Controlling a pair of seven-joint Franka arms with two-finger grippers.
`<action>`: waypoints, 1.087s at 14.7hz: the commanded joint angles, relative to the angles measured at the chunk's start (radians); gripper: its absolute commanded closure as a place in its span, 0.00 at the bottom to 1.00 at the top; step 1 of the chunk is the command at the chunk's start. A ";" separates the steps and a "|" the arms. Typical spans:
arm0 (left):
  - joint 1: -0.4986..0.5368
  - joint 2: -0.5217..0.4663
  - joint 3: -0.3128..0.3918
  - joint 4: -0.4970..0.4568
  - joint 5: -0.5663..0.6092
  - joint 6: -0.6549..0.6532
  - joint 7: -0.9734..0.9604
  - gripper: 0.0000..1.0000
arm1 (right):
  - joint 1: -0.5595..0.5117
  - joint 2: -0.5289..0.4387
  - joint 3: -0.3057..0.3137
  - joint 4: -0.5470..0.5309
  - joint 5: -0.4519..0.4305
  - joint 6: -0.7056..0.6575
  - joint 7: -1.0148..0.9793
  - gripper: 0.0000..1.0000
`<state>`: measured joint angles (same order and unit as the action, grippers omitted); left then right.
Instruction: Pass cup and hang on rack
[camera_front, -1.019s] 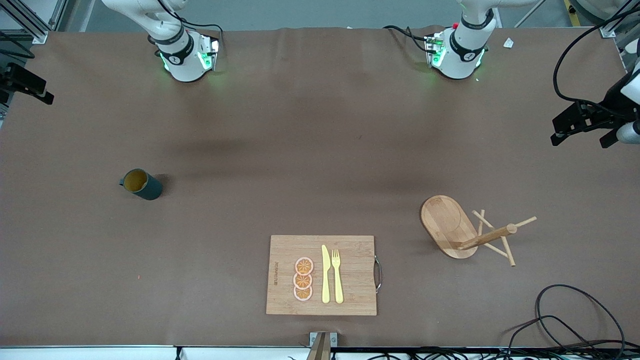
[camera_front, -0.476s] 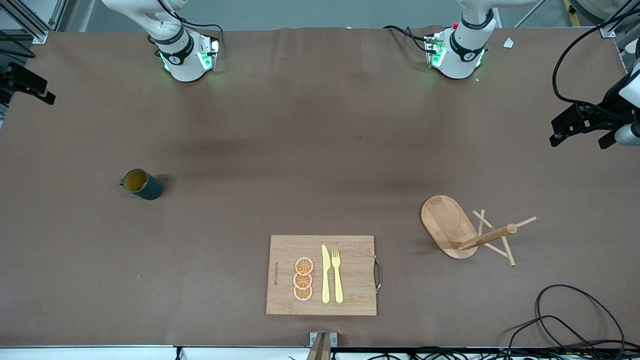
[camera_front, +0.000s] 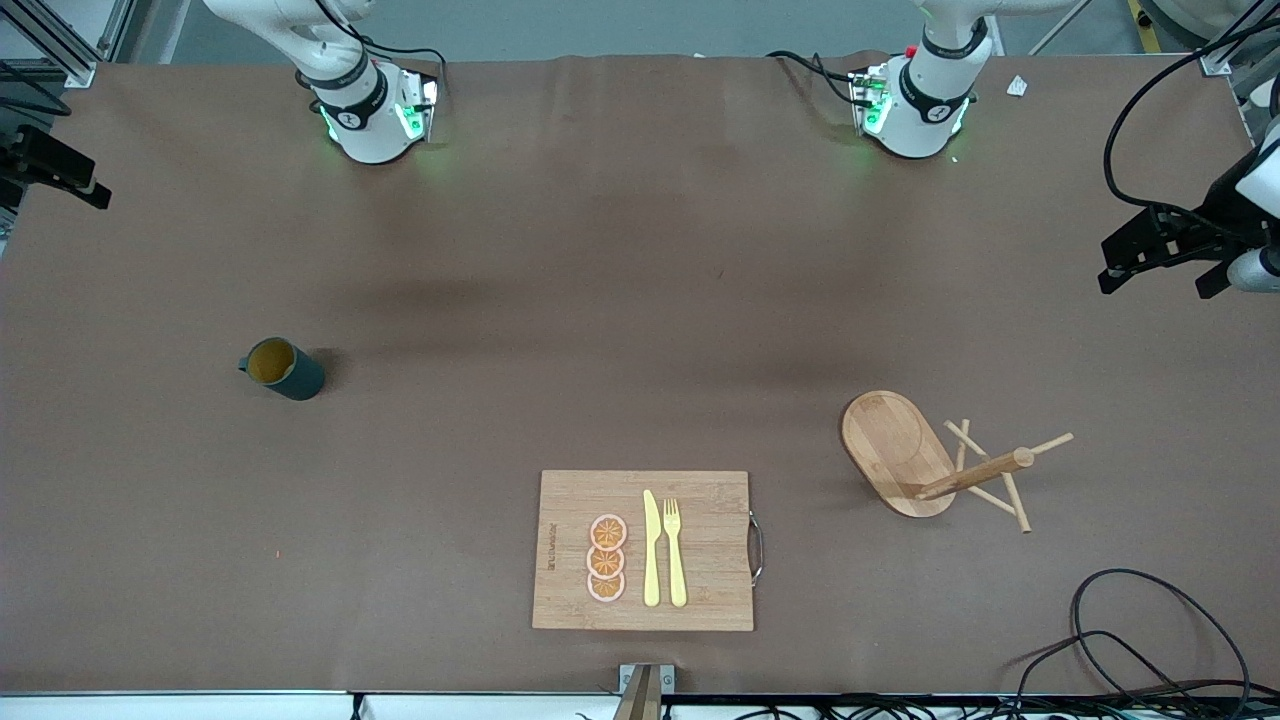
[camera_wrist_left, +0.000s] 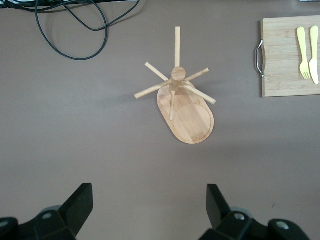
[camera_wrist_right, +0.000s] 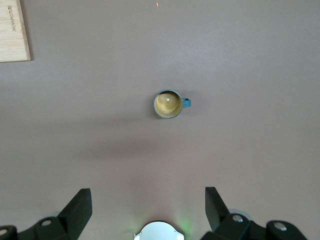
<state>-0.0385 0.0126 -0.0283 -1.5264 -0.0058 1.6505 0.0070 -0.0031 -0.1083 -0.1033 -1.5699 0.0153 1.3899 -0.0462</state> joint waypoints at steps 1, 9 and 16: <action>-0.004 0.010 -0.001 0.022 0.003 -0.005 -0.025 0.00 | -0.003 -0.014 0.007 0.007 -0.003 -0.011 -0.004 0.00; -0.001 0.010 -0.001 0.022 0.001 -0.006 -0.028 0.00 | -0.014 0.137 0.002 0.008 -0.005 0.110 -0.011 0.00; 0.002 0.012 -0.001 0.022 0.001 -0.006 -0.025 0.00 | -0.044 0.334 0.004 -0.071 0.009 0.338 -0.160 0.00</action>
<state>-0.0369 0.0144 -0.0274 -1.5254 -0.0058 1.6505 -0.0116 -0.0152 0.2072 -0.1090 -1.5930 0.0148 1.6612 -0.1222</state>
